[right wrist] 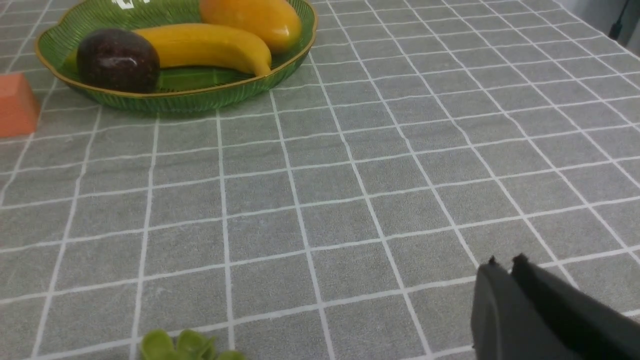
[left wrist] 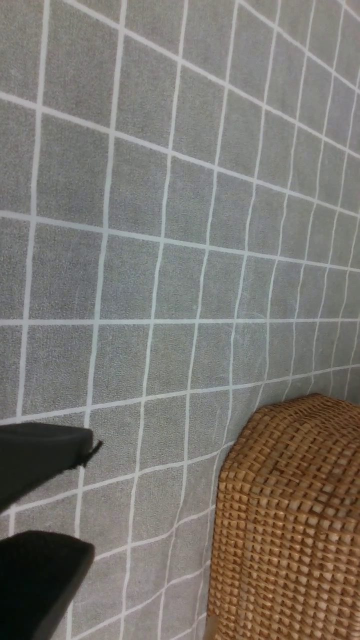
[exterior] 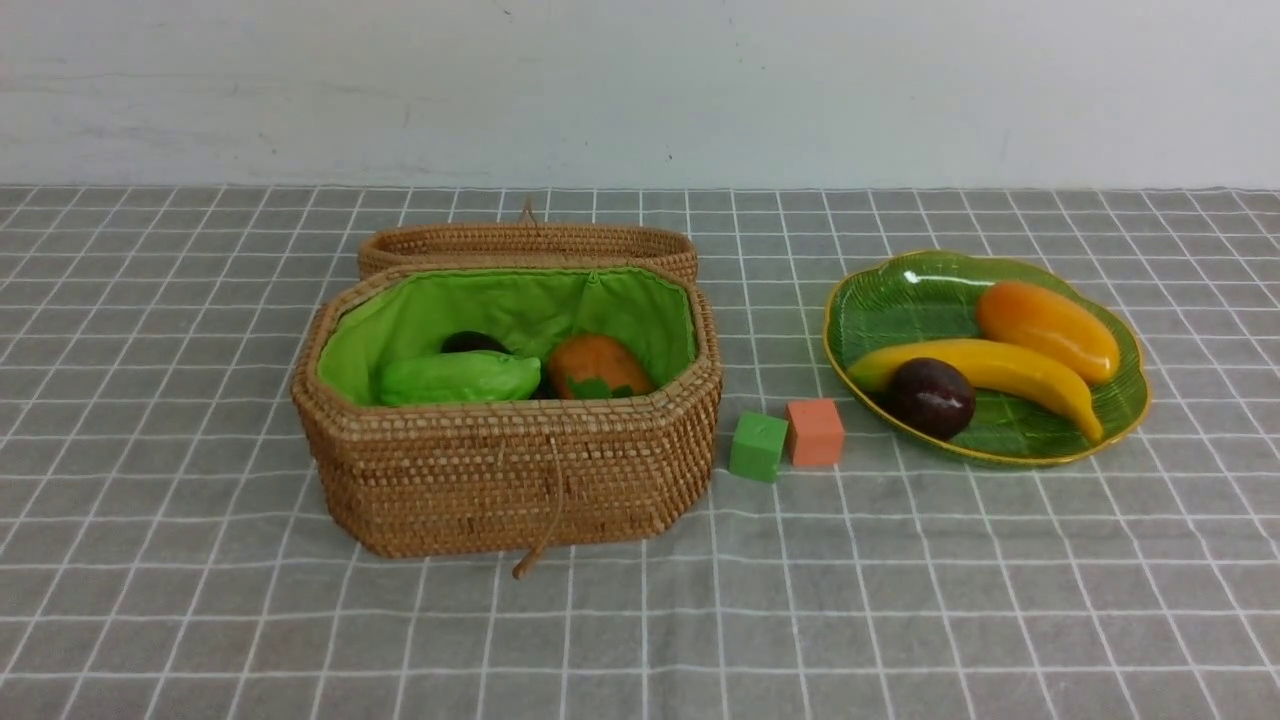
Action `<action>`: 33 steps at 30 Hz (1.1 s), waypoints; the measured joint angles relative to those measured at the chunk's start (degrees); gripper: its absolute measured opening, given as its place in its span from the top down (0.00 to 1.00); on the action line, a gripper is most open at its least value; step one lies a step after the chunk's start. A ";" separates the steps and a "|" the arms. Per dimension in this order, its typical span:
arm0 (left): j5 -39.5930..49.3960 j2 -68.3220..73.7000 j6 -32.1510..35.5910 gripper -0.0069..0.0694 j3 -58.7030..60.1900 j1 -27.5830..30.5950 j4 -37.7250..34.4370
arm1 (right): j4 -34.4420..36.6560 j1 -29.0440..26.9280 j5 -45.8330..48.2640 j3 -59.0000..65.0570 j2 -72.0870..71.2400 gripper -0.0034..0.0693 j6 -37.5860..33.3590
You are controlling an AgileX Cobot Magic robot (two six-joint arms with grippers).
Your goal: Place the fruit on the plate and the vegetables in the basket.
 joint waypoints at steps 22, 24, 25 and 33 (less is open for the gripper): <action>-0.05 0.00 0.00 0.60 0.00 0.05 0.00 | 0.06 -0.29 0.00 0.00 0.00 0.88 0.00; -0.05 0.00 0.00 0.60 0.00 0.05 0.00 | 0.06 -0.29 0.00 0.00 0.00 0.88 0.00; -0.05 0.00 0.00 0.60 0.00 0.05 0.00 | 0.06 -0.29 0.00 0.00 0.00 0.88 0.00; -0.05 0.00 0.00 0.60 0.00 0.05 0.00 | 0.06 -0.29 0.00 0.00 0.00 0.88 0.00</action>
